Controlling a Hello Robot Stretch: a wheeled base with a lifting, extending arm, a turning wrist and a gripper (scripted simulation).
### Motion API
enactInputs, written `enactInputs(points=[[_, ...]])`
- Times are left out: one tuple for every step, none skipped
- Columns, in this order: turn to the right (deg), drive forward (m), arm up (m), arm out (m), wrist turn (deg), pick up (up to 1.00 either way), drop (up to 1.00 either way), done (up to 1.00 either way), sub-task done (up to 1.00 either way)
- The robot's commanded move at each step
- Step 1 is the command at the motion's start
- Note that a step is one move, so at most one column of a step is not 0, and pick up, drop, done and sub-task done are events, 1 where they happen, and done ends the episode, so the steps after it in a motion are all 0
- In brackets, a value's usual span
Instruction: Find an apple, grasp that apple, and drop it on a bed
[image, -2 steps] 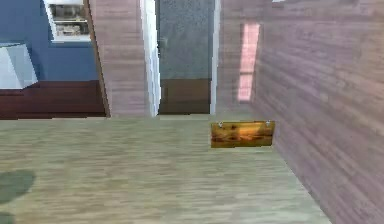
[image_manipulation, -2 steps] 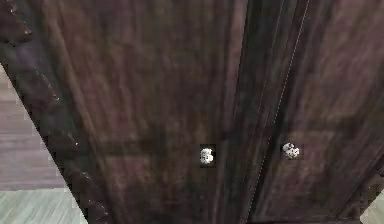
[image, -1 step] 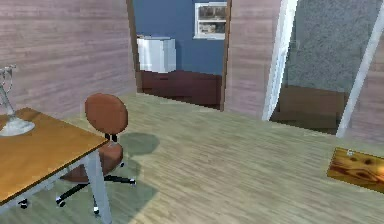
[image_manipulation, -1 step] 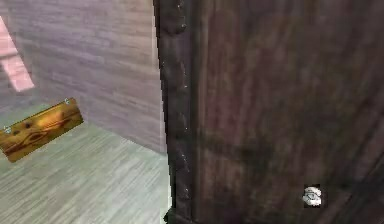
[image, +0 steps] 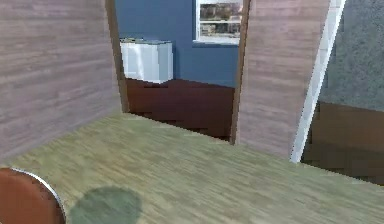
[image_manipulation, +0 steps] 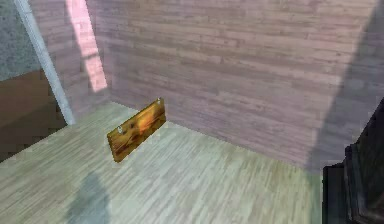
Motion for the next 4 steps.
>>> enactInputs(points=[[-9.0,0.0,0.0,0.0,0.0,0.0,0.0,0.0,0.0],[0.0,0.05,0.0,0.0,0.0,0.0,0.0,0.0,0.0],[0.0,1.0,0.0,0.0,0.0,0.0,0.0,0.0,0.0],[0.0,1.0,0.0,0.0,0.0,0.0,0.0,0.0,0.0]])
